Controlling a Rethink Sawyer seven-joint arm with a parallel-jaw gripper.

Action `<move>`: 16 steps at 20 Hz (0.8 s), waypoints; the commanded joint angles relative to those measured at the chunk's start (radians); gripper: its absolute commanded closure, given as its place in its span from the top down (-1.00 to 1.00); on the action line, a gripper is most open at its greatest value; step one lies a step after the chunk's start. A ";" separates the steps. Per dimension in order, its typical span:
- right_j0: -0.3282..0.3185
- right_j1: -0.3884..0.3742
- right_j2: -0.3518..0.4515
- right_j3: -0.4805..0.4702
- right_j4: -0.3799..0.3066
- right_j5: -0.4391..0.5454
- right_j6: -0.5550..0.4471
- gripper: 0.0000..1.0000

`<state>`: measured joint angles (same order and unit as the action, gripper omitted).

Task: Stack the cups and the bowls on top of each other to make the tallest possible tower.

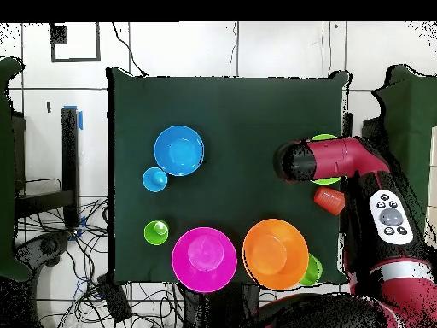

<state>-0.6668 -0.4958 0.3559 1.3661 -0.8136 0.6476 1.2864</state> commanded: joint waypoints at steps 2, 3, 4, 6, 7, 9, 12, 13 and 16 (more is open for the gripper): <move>0.041 0.047 -0.020 0.002 0.013 0.025 0.053 1.00; 0.044 0.046 -0.026 0.001 0.016 0.024 0.066 1.00; 0.045 0.045 -0.029 0.001 0.017 0.018 0.071 1.00; 0.047 0.053 -0.034 -0.007 0.024 0.027 0.074 1.00; 0.049 0.053 -0.040 -0.003 0.020 0.023 0.076 1.00; 0.059 0.051 -0.055 0.004 0.003 0.002 0.082 1.00; 0.057 0.064 -0.064 0.007 -0.003 -0.020 0.078 1.00; 0.049 0.073 -0.061 0.009 -0.005 -0.033 0.072 1.00; 0.025 0.116 -0.058 0.005 -0.014 -0.078 0.064 1.00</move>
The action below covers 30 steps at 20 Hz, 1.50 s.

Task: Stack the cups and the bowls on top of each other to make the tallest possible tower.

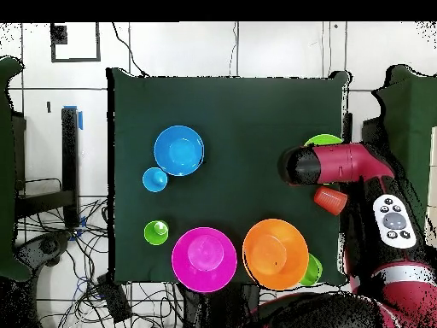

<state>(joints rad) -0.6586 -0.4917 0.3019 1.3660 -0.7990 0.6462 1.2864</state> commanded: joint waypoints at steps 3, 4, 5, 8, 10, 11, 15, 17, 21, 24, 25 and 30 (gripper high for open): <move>0.001 0.137 0.000 -0.001 -0.030 -0.100 0.054 1.00; -0.001 0.140 0.002 -0.001 -0.030 -0.104 0.052 1.00; -0.001 0.141 0.002 -0.002 -0.029 -0.105 0.049 1.00; 0.006 0.143 -0.001 -0.005 -0.028 -0.108 0.050 1.00; 0.014 0.149 -0.005 -0.012 -0.030 -0.114 0.054 1.00; 0.020 0.152 -0.008 -0.016 -0.032 -0.118 0.057 1.00; 0.037 0.154 -0.029 -0.016 -0.045 -0.157 0.082 1.00; 0.039 0.155 -0.035 -0.014 -0.035 -0.169 0.093 1.00; 0.040 0.156 -0.039 -0.020 -0.009 -0.155 0.081 -1.00; 0.040 0.158 -0.039 -0.023 -0.001 -0.146 0.079 -1.00; 0.038 0.157 -0.039 -0.021 0.001 -0.145 0.076 -1.00; 0.040 0.154 -0.042 -0.017 0.005 -0.147 0.073 -1.00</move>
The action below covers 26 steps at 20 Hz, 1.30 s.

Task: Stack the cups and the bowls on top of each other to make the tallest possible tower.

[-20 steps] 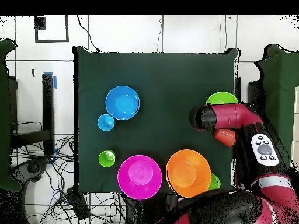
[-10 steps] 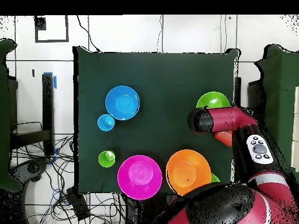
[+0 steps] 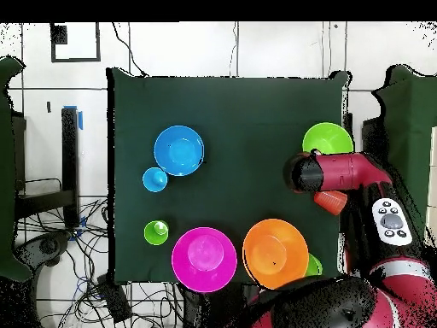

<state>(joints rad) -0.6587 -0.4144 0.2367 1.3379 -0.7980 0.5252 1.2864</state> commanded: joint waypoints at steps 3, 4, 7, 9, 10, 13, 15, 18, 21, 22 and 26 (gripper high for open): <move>0.037 0.081 0.027 0.013 0.014 -0.031 0.080 -1.00; 0.037 0.079 0.029 0.012 0.019 -0.024 0.080 -1.00; 0.049 0.029 0.027 0.028 0.084 0.085 0.094 -1.00; 0.059 -0.049 0.032 0.073 0.180 0.229 0.101 -1.00; 0.068 -0.091 0.025 0.096 0.239 0.313 0.124 -1.00; 0.095 -0.177 0.000 0.143 0.379 0.470 0.209 -1.00; 0.107 -0.200 -0.024 0.165 0.440 0.513 0.259 -1.00; 0.104 -0.234 -0.051 0.230 0.474 0.458 0.282 -1.00; 0.117 -0.256 -0.071 0.262 0.458 0.384 0.269 -1.00; 0.130 -0.268 -0.079 0.266 0.448 0.367 0.271 -1.00; 0.172 -0.350 -0.092 0.368 0.460 0.318 0.304 -1.00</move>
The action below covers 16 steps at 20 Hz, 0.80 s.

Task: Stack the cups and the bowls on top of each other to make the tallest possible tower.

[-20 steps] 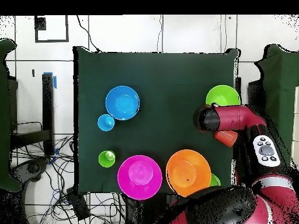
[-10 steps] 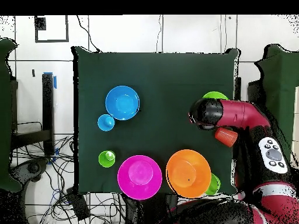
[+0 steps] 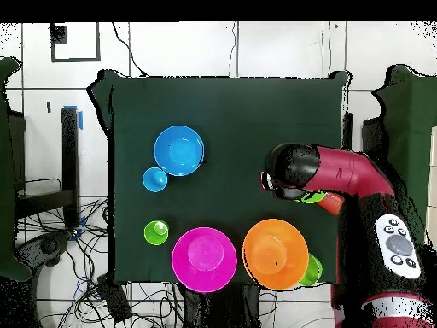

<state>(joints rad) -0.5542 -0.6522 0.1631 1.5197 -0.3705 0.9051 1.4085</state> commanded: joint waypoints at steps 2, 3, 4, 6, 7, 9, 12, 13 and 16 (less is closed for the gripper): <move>0.046 -0.085 0.019 0.220 0.094 -0.065 0.187 -1.00; 0.040 -0.066 0.032 0.224 0.112 -0.062 0.184 -1.00; 0.042 -0.037 0.041 0.208 0.121 -0.049 0.181 -1.00; 0.060 0.013 0.045 0.159 0.123 -0.031 0.180 -1.00; 0.073 0.035 0.042 0.130 0.120 -0.017 0.180 -1.00; 0.096 0.069 0.036 0.079 0.119 0.014 0.182 -1.00; 0.112 0.109 0.034 0.027 0.127 0.045 0.173 -1.00; 0.114 0.124 0.034 0.009 0.132 0.062 0.169 -1.00; 0.121 0.162 0.039 -0.040 0.136 0.091 0.146 -1.00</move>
<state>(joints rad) -0.4721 -0.6018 0.1486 1.5737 -0.2652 0.8962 1.4513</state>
